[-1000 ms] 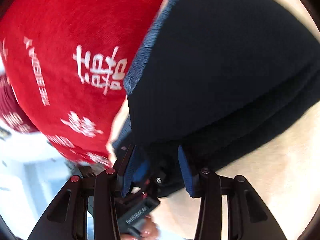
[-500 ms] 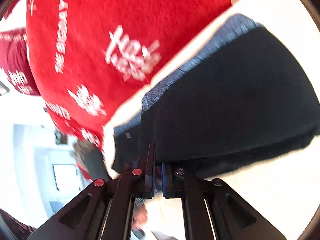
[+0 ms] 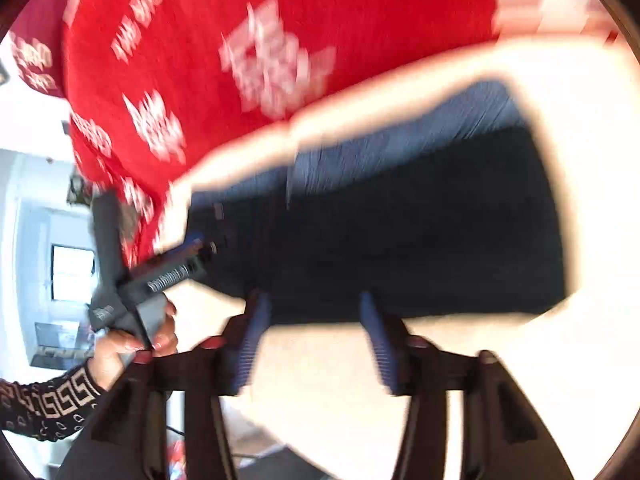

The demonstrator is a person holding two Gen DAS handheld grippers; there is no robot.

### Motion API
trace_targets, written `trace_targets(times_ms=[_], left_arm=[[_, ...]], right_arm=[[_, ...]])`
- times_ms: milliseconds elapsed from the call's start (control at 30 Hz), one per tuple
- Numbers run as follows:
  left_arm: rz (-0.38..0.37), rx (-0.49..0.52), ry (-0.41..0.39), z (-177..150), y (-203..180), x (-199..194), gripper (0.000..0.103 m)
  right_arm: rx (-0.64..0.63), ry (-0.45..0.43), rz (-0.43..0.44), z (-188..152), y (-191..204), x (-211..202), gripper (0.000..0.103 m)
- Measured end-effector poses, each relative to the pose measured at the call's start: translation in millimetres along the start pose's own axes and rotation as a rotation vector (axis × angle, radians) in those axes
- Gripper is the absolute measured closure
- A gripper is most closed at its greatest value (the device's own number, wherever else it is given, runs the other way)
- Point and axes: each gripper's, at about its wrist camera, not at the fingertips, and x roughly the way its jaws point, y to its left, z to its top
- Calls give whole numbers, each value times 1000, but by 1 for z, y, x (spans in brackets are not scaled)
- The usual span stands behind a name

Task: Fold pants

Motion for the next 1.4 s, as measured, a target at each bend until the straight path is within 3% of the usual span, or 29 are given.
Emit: trace_targets(times_ms=[133,200,233,300,367,533,567,633,667,733,933,1033,1167,1300,1400], left_arm=[[-59,62,-23,29,-50,8,9],[-85,93,-12,41,-77,20,9],[-93,103,-6,44,-88,26,9],[-107,108,4,51,-107,39,9],[-118,116,27,53,-122,56,9],[-65,189,78,27,-129,62,9],[-41,209,81,20,-127,63,9],[-46,224,72,6,-118,65,7],[-51,232,52,3,-116,64,7],[-34,243,55,3,-115,61,7],[-14,124,83,-10,-67,42,7],[5,60,67,-22,-41,25,7],[67,18,52,-33,-13,7,7],[90,-7,52,-44,15,-4,7],[96,-29,55,-52,31,-9,7]], right_arm=[[176,-158,-57,41,-78,-45,43],[283,-141,-31,57,-127,-39,44],[321,-115,4,63,-145,-28,49],[369,-41,99,74,-164,2,54],[390,10,160,75,-171,21,70],[390,-7,249,61,-163,0,78],[377,-7,226,55,-162,-8,80],[334,-8,58,51,-160,-9,79],[302,6,-49,49,-161,-3,66],[290,-14,-83,46,-161,-1,65],[162,-61,-254,36,-107,-21,62],[79,-81,-268,24,-66,-23,62],[-55,-30,-229,14,-8,11,62],[-183,72,-191,8,44,71,62],[-306,121,-219,-3,73,98,62]])
